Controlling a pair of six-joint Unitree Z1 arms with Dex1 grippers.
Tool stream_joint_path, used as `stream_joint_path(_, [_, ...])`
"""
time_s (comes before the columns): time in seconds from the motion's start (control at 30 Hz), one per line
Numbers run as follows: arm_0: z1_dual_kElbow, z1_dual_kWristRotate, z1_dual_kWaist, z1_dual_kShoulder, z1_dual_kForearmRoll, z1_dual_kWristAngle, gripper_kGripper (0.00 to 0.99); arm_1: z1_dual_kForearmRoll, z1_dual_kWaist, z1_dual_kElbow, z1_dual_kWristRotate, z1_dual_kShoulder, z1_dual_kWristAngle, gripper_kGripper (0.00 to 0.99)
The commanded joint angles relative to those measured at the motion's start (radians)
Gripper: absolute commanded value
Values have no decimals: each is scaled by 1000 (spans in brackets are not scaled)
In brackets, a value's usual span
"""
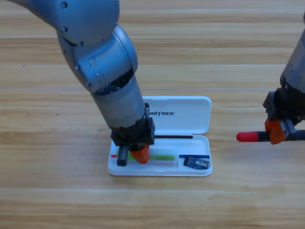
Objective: Clean up eraser and pencils
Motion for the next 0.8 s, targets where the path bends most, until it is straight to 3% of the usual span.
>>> stream_joint_path(0.03, [18, -4, -3, 41, -11, 14, 72, 12, 24, -6, 3, 19, 10, 0])
stream_joint_path(0.07, [18, -4, -3, 42, -10, 14, 238, 12, 24, -6, 3, 21, 10, 0])
stream_joint_path(0.13, [19, -9, -3, 44, -8, 26, 663, 12, 24, -7, 3, 22, 11, 0])
stream_joint_path(0.2, [19, -13, -3, 47, -8, 31, 907, 12, 24, -9, 3, 24, 11, 0])
stream_joint_path(0.23, [18, -16, -3, 45, -8, 36, 954, 12, 24, -9, 3, 25, 11, 0])
stream_joint_path(0.8, [16, -16, -3, 15, 3, 43, 990, 12, 35, -13, 7, 30, 13, 0])
